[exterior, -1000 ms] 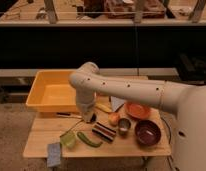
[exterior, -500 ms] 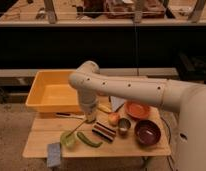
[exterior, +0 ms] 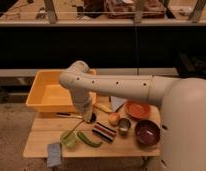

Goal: Place fork in plastic cup

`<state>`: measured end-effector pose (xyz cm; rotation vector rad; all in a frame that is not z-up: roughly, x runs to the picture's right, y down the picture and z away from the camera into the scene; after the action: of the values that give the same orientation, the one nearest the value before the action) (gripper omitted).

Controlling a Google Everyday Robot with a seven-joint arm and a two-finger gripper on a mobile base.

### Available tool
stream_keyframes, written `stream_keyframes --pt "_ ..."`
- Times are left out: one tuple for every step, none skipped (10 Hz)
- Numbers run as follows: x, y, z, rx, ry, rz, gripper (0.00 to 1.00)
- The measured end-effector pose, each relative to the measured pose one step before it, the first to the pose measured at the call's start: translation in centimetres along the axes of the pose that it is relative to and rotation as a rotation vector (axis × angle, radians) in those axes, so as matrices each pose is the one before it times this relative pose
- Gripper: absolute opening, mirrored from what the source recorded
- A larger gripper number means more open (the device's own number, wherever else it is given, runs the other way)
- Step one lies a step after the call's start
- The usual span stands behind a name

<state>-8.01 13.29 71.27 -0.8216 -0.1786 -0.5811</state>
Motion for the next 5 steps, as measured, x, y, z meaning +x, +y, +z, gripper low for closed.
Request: stream_keyframes --pt "-0.151 -0.232 0.056 -0.00811 0.01107 -0.00268 0.07" --pt "-0.101 -0.109 0.025 -0.00505 0.00610 -0.00080 0.07" --pt "-0.005 -0.161 0.061 -0.00600 0.01120 0.00039 0.07" --pt "-0.041 -0.096 0.132 -0.00916 0.00975 0.00047 0.07" --pt "-0.506 -0.302 0.232 -0.01367 0.01077 -0.00750 0.07"
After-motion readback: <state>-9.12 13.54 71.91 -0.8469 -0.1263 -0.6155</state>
